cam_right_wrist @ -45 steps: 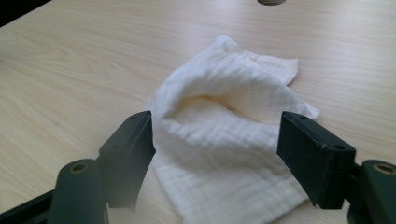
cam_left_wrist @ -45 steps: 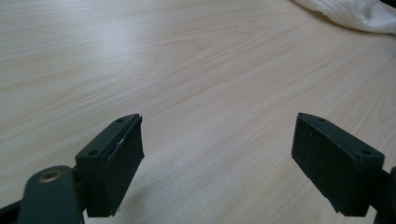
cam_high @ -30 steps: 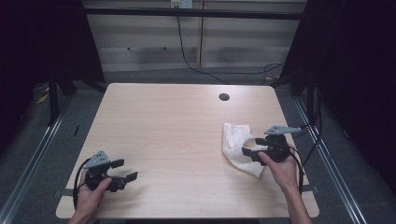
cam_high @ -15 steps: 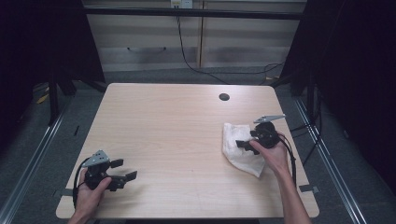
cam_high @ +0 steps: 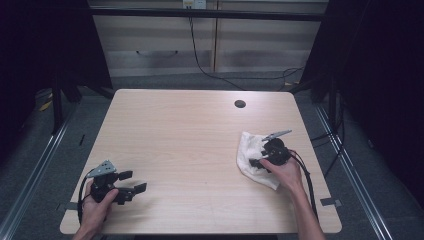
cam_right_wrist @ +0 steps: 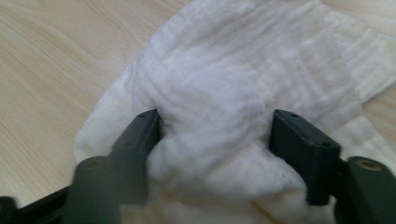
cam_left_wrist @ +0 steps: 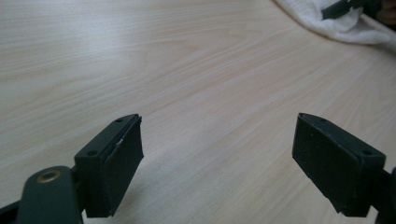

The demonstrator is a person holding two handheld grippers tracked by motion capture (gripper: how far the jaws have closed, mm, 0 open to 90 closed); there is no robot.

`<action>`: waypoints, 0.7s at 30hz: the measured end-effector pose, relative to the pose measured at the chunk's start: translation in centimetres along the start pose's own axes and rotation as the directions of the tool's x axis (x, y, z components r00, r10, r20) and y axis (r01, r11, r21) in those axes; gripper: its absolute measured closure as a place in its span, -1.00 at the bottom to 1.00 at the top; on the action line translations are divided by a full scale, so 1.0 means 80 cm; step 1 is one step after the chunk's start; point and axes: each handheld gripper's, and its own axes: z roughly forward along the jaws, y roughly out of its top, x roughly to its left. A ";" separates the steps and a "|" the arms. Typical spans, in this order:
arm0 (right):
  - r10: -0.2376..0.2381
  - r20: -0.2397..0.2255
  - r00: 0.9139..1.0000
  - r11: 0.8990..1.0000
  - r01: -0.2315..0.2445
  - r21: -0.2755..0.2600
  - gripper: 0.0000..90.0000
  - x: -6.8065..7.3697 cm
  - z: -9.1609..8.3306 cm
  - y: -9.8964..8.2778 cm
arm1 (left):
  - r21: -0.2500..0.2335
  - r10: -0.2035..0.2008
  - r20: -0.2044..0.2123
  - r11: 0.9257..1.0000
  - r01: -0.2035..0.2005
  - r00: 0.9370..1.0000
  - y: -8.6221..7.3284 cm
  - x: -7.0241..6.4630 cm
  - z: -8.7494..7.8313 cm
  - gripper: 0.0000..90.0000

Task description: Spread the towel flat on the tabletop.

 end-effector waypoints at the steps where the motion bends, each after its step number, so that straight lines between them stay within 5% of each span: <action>1: 0.000 0.009 1.000 1.000 0.000 -0.008 0.09 -0.001 0.000 -0.001 | -0.002 -0.001 0.006 1.000 0.001 1.000 0.000 0.000 0.000 -0.64; 7: 0.010 -0.013 1.000 0.999 -0.010 -0.036 0.51 -0.002 -0.001 -0.005 | -0.004 0.001 0.007 1.000 -0.001 1.000 0.001 0.000 0.000 -0.64; 21: -0.057 -0.098 0.994 0.998 0.053 -0.040 0.57 0.048 0.016 0.006 | 0.000 0.010 0.007 1.000 -0.010 1.000 0.004 -0.001 0.003 -0.64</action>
